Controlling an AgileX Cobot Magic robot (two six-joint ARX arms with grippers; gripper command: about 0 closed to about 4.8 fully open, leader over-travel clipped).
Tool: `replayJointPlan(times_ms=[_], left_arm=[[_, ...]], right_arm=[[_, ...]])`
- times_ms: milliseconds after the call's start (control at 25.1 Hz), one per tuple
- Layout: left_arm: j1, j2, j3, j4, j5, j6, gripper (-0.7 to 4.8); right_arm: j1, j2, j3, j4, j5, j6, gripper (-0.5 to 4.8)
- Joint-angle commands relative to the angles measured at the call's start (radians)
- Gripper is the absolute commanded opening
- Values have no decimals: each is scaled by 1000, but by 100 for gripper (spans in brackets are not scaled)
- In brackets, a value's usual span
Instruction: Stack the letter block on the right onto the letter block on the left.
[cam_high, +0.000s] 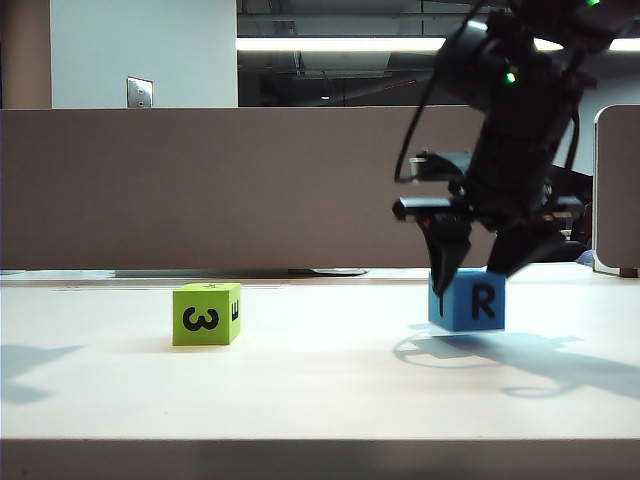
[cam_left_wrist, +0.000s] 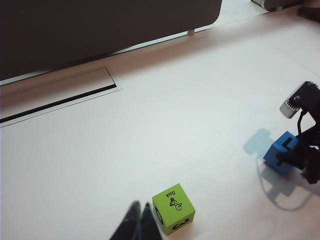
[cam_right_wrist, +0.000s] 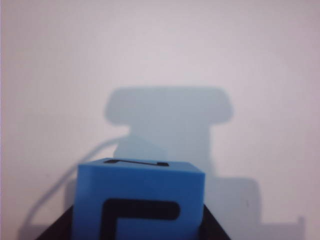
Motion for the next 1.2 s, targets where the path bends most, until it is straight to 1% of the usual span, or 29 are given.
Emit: replayJointPlan(times_ms=[40, 80, 120, 200, 240, 279, 359, 439, 479, 639, 719, 798, 878, 958, 1198], left_arm=[[1, -2, 4, 10, -14, 5, -5], [1, -2, 4, 10, -13, 5, -5], [1, -2, 4, 10, -13, 4, -5], [1, -2, 4, 10, -13, 4, -5], [1, -2, 4, 10, -14, 4, -5], [1, -2, 4, 10, -14, 4, -5], [1, -3, 4, 9, -14, 4, -5], [1, -2, 4, 4, -14, 3, -5], [1, -2, 4, -2, -14, 2, -5], [1, -3, 4, -21, -14, 0, -5], [1, -3, 6, -33, -14, 0, -5], [1, -6, 12, -45, -23, 0, -5], [1, -16, 23, -61, -74, -1, -5], [1, -37, 29, -55, -111, 0, -5], [1, -43, 37, -61, -111, 0, -5]], right_arm=[[4, -7, 105, -84, -23, 2, 272], [9, -7, 165, -109, -75, 4, 273], [21, -5, 230, -111, -151, 5, 273], [45, 0, 290, -106, -169, 19, 273], [76, 14, 346, -108, -162, 20, 273], [98, 29, 381, -110, -149, 29, 273], [158, 84, 475, -120, -79, 53, 273], [226, 169, 593, -171, 32, 94, 273], [257, 216, 657, -208, 69, 118, 273], [332, 343, 824, -284, 92, 230, 273], [352, 376, 855, -300, 98, 268, 274], [359, 396, 855, -320, 93, 338, 274], [363, 422, 855, -343, 79, 367, 274], [363, 446, 855, -361, 61, 367, 274], [375, 475, 855, -362, 27, 385, 274]])
